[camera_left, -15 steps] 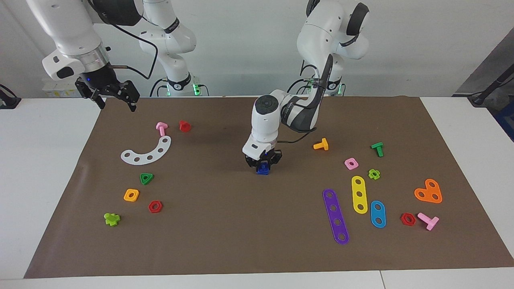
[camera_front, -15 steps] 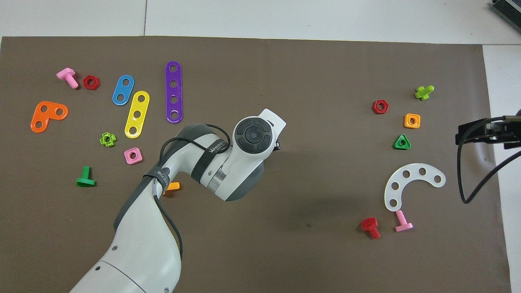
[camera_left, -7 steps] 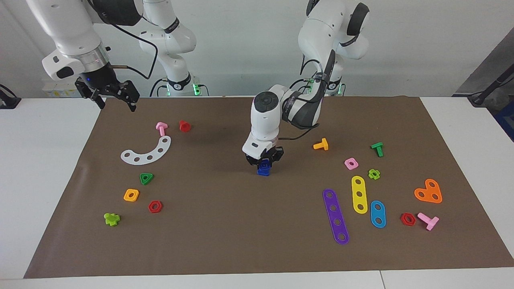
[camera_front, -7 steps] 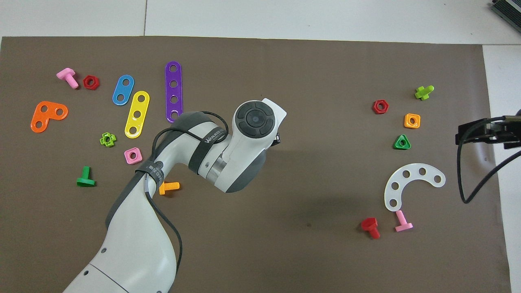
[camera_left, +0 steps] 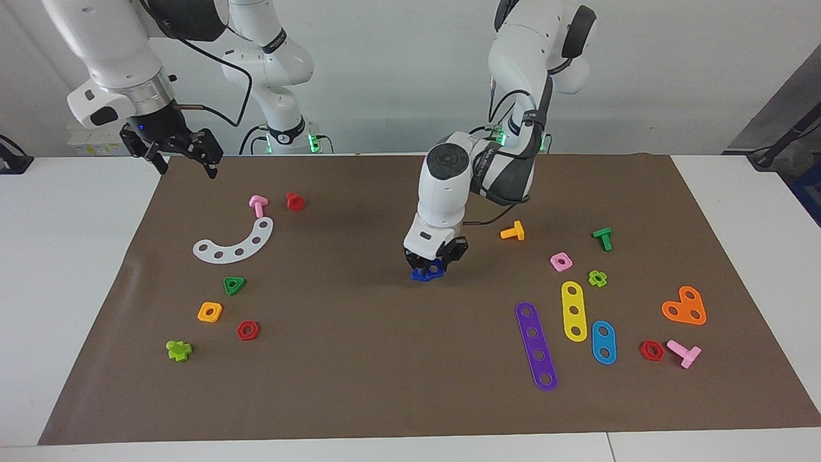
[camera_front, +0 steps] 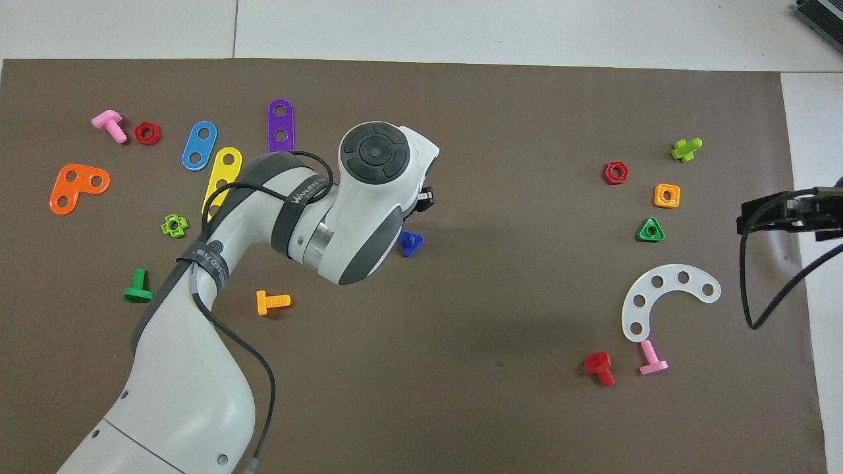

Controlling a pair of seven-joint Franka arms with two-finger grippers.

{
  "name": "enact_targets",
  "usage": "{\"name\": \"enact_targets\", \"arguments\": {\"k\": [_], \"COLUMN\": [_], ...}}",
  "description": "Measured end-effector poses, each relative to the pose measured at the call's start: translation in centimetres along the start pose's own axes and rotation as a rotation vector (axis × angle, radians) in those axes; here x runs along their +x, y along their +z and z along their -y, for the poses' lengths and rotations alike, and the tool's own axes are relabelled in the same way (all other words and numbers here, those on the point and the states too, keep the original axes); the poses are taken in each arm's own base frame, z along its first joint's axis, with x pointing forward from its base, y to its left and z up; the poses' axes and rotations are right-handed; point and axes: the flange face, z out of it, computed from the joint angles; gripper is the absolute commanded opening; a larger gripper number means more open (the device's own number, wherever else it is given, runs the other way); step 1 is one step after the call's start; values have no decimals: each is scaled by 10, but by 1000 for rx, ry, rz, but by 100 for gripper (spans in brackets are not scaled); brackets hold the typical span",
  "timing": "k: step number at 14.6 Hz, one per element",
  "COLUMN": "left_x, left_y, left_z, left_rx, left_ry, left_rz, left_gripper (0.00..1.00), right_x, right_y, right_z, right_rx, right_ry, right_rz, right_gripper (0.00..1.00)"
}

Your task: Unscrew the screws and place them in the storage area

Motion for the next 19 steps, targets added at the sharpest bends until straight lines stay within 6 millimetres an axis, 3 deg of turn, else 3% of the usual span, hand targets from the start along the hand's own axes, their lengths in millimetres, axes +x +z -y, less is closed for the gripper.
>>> {"name": "enact_targets", "arguments": {"k": [2, 5, 7, 9, 12, 13, 14, 15, 19], "left_x": [19, 48, 60, 64, 55, 51, 48, 45, 50], "left_y": [2, 17, 33, 45, 51, 51, 51, 51, 32], "left_z": [25, 78, 114, 145, 181, 189, 196, 203, 222], "left_rx": [7, 30, 42, 49, 52, 51, 51, 49, 31], "left_ry": [51, 141, 200, 264, 336, 354, 371, 383, 369], "left_rz": [8, 46, 82, 116, 157, 165, 170, 172, 141], "left_gripper": [33, 33, 33, 33, 36, 55, 82, 100, 100], "right_x": [0, 0, 2, 2, 3, 4, 7, 11, 20], "right_y": [0, 0, -1, -2, 6, 13, 25, 39, 105], "right_z": [0, 0, 1, 16, 86, 113, 141, 168, 271], "right_rx": [0, 0, 1, 0, 7, 12, 22, 38, 106], "right_ry": [0, -2, -46, -87, -82, -75, -58, -38, 26], "right_rz": [0, 0, -16, -25, -65, -71, -78, -86, -85], "right_gripper": [100, 100, 100, 100, 100, 100, 100, 100, 100]}}
